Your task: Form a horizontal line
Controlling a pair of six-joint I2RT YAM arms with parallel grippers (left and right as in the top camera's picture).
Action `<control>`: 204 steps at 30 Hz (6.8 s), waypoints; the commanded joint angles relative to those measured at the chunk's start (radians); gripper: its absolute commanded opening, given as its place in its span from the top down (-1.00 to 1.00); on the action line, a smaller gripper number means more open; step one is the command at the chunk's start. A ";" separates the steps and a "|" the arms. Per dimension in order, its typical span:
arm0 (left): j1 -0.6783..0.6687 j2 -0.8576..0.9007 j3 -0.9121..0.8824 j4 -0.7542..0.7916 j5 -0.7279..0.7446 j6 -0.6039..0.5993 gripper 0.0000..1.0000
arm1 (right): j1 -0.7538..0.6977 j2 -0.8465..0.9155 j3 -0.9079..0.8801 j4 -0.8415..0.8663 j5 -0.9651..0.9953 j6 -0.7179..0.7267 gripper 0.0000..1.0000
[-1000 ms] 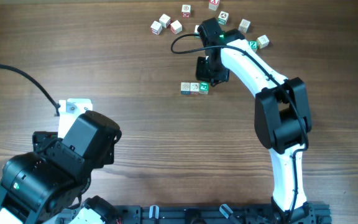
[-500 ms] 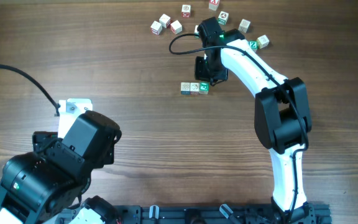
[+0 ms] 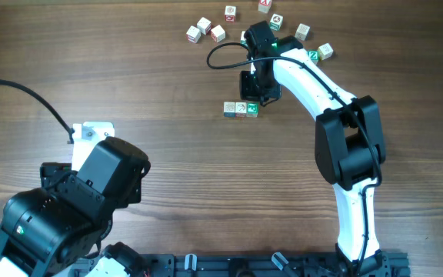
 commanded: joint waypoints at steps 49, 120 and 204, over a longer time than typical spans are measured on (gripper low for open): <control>0.003 -0.002 0.002 0.000 -0.006 -0.021 -1.00 | -0.022 0.015 -0.002 -0.184 -0.051 -0.002 0.91; 0.003 -0.002 0.002 0.000 -0.006 -0.021 -1.00 | -0.023 -0.861 -0.001 -0.344 0.291 -0.046 -0.99; 0.003 -0.002 0.002 0.000 -0.006 -0.021 -1.00 | -0.444 -2.282 -1.841 1.503 0.039 -0.198 -0.99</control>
